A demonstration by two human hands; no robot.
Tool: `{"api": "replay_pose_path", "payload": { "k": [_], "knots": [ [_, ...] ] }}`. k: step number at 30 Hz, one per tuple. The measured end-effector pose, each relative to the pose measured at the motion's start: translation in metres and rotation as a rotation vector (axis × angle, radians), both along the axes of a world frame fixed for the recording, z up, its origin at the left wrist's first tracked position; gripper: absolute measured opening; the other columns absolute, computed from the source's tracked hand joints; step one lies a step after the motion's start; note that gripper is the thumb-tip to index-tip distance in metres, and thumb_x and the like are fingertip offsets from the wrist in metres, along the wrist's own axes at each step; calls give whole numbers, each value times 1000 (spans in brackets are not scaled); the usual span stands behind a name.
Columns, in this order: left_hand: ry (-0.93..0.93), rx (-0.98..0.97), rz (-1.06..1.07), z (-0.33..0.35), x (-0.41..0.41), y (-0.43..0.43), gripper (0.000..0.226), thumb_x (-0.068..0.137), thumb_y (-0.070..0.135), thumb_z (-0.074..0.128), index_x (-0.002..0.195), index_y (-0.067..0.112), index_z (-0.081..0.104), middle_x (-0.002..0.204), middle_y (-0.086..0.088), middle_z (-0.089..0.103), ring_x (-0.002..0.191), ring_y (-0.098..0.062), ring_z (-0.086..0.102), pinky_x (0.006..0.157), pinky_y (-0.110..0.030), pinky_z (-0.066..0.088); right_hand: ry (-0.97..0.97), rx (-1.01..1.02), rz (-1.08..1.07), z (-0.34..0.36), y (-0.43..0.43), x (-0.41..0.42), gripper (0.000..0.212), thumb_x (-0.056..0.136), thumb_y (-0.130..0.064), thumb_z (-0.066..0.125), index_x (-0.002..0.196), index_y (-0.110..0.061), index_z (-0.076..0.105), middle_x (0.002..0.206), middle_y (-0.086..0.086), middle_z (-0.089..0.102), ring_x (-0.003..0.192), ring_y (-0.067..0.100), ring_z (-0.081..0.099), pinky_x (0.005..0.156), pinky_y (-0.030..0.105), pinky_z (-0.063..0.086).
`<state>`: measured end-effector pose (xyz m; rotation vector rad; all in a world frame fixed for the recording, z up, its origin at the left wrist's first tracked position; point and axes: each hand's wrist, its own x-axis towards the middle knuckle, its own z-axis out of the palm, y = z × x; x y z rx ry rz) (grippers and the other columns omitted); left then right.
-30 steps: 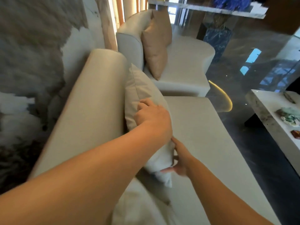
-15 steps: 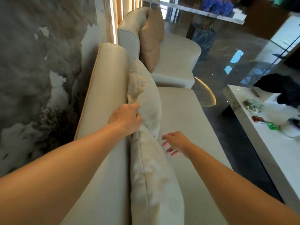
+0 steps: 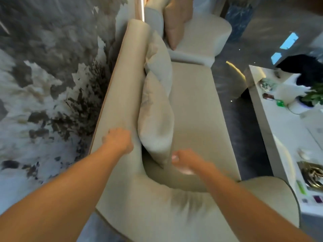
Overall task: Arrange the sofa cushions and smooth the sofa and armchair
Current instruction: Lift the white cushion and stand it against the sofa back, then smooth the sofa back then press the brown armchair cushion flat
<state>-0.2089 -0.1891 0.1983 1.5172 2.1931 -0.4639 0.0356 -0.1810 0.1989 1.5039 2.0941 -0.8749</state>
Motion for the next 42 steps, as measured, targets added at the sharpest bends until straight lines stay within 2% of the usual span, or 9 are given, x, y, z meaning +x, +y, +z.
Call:
{"api": "replay_pose_path", "payload": {
  "k": [2,4,8,11,15,18,22,30,42],
  "knots": [
    [12,42,-7,-17,15,-45,54,93,35,46,141,12,35,151,-14,25,136,-43,21,104,-57,35,-48,-106,-16,-21,-51,14,32,98,-35,46,110,-16,69,131,17,64,120,34,59,94,36,46],
    [30,137,-36,-35,28,-83,62,95,40,40,149,17,19,161,-9,4,142,-45,3,110,-61,22,-37,-87,-99,-39,-97,22,35,97,-45,41,99,-22,66,128,14,63,120,34,57,96,40,43],
    [20,365,-12,-66,46,-143,59,97,46,20,153,28,13,164,-1,-3,146,-36,-8,116,-57,-2,-54,278,-142,-68,-161,29,51,100,-54,18,140,-35,44,147,3,50,134,31,43,112,55,24],
    [-38,508,41,-85,48,-170,63,92,55,14,152,36,15,164,3,-3,146,-30,-11,116,-56,-6,-23,515,-174,-81,-189,28,65,93,-63,9,148,-37,34,151,-1,46,138,30,37,114,56,20],
    [-110,566,185,-97,53,-201,66,83,69,9,146,51,11,163,11,-4,142,-40,-18,107,-73,-4,-23,564,-215,-81,-215,22,83,80,-78,-2,155,-45,11,165,2,23,150,36,15,117,62,3],
    [-94,624,246,-98,60,-207,65,82,71,14,144,53,18,162,11,2,140,-46,-16,105,-76,7,-6,628,-232,-89,-234,20,86,75,-88,-2,153,-51,-1,169,0,9,152,38,1,114,64,-7],
    [-33,676,262,-104,60,-199,67,79,72,14,143,52,23,162,12,9,140,-43,-14,102,-75,14,1,725,-265,-97,-233,16,87,75,-89,-1,153,-53,11,167,-5,19,152,36,11,114,65,-2],
    [-18,624,248,-98,49,-176,71,76,71,13,144,53,18,163,11,1,139,-47,-17,102,-75,12,-25,671,-272,-88,-211,-1,84,75,-85,2,152,-53,3,168,-11,11,153,32,4,113,64,-6],
    [-30,613,196,-97,-10,-88,70,76,72,16,144,55,17,162,13,0,139,-46,-15,103,-74,12,-35,688,-342,-87,-135,-62,81,76,-83,7,152,-54,8,167,-13,14,152,30,8,115,64,-2]
  ]
}}
